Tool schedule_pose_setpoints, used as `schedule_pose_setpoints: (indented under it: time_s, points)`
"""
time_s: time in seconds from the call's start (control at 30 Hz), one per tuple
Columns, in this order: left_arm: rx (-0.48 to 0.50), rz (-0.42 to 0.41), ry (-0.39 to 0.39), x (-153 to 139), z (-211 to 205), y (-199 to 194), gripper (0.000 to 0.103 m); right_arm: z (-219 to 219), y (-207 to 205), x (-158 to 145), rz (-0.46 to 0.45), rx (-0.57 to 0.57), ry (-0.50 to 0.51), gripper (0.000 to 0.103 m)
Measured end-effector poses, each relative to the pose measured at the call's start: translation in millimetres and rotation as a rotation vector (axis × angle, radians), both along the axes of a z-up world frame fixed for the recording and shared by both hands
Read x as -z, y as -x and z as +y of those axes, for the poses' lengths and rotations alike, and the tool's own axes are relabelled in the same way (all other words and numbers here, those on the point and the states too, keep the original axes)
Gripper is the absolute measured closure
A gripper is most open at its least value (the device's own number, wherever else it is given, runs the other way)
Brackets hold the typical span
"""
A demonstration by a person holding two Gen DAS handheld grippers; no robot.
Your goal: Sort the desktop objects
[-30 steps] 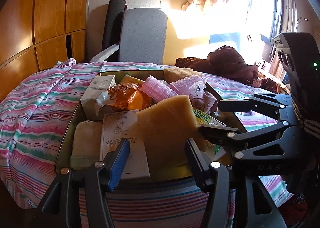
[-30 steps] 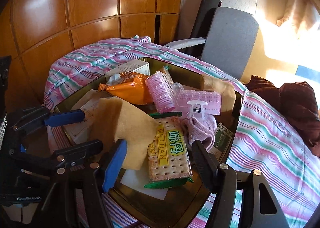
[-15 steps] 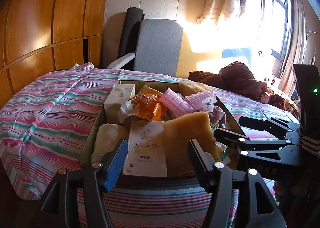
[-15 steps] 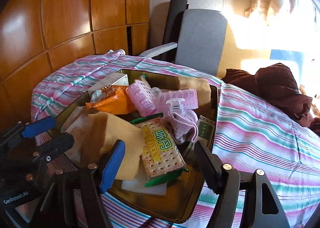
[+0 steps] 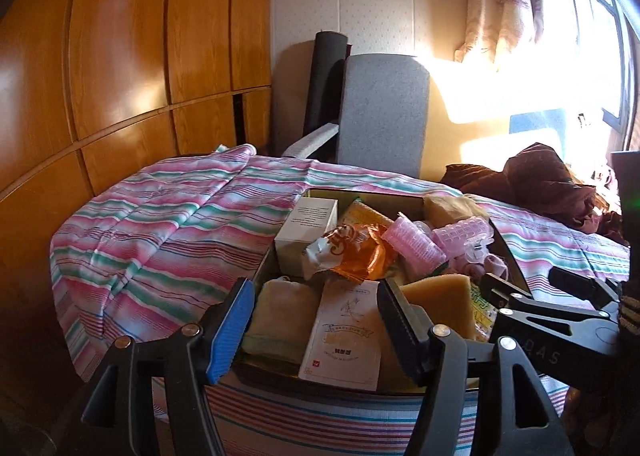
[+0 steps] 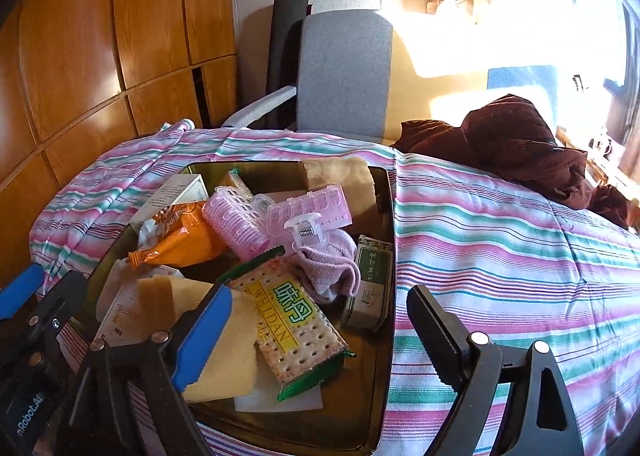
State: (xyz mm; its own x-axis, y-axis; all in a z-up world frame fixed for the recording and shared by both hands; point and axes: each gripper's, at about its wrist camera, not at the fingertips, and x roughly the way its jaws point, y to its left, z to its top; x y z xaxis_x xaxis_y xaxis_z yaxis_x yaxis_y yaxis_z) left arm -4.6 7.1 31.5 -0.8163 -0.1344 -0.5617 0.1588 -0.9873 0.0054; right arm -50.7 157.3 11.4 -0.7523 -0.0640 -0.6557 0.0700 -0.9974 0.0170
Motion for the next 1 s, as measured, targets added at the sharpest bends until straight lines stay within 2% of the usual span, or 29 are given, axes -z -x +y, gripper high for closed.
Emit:
schedule_pose_setpoints:
  time_s: [0.23, 0.73, 0.9, 1.0]
  points:
    - [-0.029, -0.023, -0.016, 0.9, -9.7, -2.2, 0.038, -6.7, -6.4, -4.9, 0.025, -0.014, 0.000, 0.008]
    - [-0.008, -0.050, -0.044, 3.0, -8.4, -1.6, 0.039, -20.0, -11.9, -5.0, 0.041, -0.044, -0.036, 0.006]
    - [-0.009, -0.032, -0.035, 4.5, -8.1, -2.2, 0.053, -21.3, -12.3, -5.3, 0.048, -0.046, -0.044, 0.005]
    - [-0.010, -0.014, -0.028, 2.3, -6.9, -4.4, 0.054, -21.2, -12.5, -5.9, 0.051, -0.044, -0.042, 0.005]
